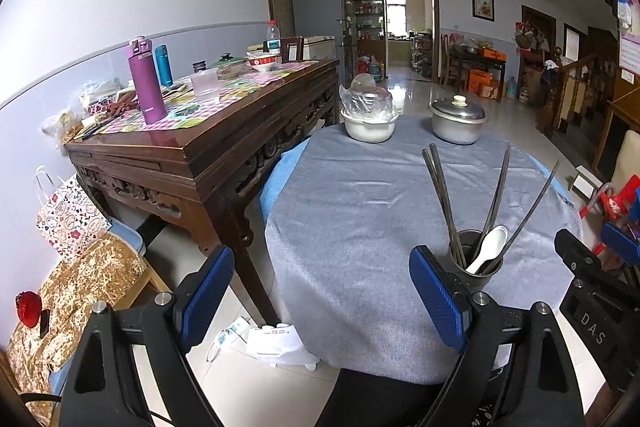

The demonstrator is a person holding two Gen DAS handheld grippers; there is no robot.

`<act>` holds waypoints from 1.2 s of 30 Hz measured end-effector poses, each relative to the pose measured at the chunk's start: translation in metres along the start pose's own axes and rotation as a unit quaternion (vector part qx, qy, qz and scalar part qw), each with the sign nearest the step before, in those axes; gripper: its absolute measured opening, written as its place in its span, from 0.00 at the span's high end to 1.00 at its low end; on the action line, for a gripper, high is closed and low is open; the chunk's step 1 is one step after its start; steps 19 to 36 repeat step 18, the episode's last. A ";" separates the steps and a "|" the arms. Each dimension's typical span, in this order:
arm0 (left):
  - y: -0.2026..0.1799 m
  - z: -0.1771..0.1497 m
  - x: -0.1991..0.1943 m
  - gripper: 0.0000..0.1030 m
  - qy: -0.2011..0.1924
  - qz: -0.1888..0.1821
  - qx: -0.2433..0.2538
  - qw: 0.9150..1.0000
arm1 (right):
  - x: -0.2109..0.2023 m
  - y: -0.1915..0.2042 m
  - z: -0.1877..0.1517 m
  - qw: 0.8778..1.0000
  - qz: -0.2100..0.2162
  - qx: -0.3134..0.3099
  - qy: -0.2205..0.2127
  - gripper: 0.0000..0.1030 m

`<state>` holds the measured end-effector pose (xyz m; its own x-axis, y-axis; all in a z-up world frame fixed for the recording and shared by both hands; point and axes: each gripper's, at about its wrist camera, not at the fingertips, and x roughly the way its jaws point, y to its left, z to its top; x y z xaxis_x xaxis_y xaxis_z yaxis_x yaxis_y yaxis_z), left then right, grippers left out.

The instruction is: Organize utensils

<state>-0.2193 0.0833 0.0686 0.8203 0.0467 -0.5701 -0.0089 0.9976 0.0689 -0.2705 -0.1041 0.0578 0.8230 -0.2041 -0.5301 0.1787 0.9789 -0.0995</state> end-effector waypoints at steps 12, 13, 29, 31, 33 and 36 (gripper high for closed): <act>-0.022 0.002 0.012 0.13 0.017 0.007 0.020 1.000 | 0.024 -0.020 0.002 0.999 0.024 0.031 0.014 0.37; -0.025 0.002 0.014 0.13 0.018 0.006 0.022 1.000 | 0.026 -0.023 0.002 0.999 0.028 0.035 0.014 0.37; -0.027 0.008 0.038 0.13 0.022 0.005 0.017 1.000 | 0.045 -0.048 0.002 0.997 0.032 0.064 0.013 0.35; -0.027 0.008 0.038 0.13 0.022 0.005 0.017 1.000 | 0.045 -0.048 0.002 0.997 0.032 0.064 0.013 0.35; -0.027 0.008 0.038 0.13 0.022 0.005 0.017 1.000 | 0.045 -0.048 0.002 0.997 0.032 0.064 0.013 0.35; -0.027 0.008 0.038 0.13 0.022 0.005 0.017 1.000 | 0.045 -0.048 0.002 0.997 0.032 0.064 0.013 0.35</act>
